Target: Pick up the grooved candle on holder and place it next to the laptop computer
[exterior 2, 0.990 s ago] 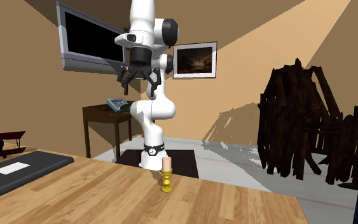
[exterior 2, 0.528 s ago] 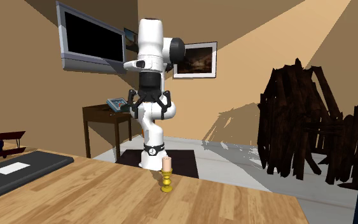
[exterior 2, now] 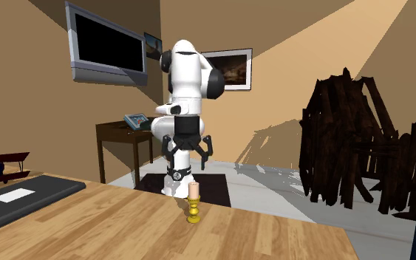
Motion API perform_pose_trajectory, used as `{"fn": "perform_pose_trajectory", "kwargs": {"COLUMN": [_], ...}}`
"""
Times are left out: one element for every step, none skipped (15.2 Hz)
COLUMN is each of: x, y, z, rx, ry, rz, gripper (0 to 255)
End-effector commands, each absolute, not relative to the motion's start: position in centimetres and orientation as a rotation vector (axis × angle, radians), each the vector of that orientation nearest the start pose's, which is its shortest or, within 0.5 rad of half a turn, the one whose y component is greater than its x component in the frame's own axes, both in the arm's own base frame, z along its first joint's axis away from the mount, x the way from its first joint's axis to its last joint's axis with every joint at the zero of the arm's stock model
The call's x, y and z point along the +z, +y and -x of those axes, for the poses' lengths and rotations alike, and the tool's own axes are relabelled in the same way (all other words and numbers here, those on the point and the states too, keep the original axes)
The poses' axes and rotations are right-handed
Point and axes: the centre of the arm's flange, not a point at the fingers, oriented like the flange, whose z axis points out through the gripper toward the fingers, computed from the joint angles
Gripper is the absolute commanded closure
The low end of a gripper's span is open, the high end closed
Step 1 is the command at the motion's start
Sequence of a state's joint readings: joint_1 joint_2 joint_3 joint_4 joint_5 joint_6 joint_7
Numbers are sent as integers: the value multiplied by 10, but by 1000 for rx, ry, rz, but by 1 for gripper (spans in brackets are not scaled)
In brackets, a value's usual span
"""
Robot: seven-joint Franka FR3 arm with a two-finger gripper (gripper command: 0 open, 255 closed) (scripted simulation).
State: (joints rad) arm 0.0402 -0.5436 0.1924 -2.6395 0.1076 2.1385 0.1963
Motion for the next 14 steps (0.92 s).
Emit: {"fn": "perform_pose_trajectory", "kwargs": {"x": [393, 387, 382, 377, 372, 366, 361, 356, 350, 347, 347, 347, 347, 347], "y": [103, 105, 105, 105, 105, 105, 105, 105, 105, 105, 105, 105, 105, 105], "z": [-368, -370, -370, -370, -370, -370, -371, -371, -371, -371, -371, -371, -371, -371], "rx": [-45, -42, -42, -42, -42, -42, -42, -42, -42, -42, -42, -42, -42, -42], "ry": [91, 95, 95, 95, 95, 95, 95, 95, 95, 95, 95, 95, 95, 95], "rz": [3131, 3129, 3129, 3129, 3129, 3129, 3129, 3129, 3129, 3129, 3129, 3129, 3129, 3129], "gripper": [0, 0, 0, 0, 0, 0, 0, 0, 0, 0, 0, 0, 0, 0]}}
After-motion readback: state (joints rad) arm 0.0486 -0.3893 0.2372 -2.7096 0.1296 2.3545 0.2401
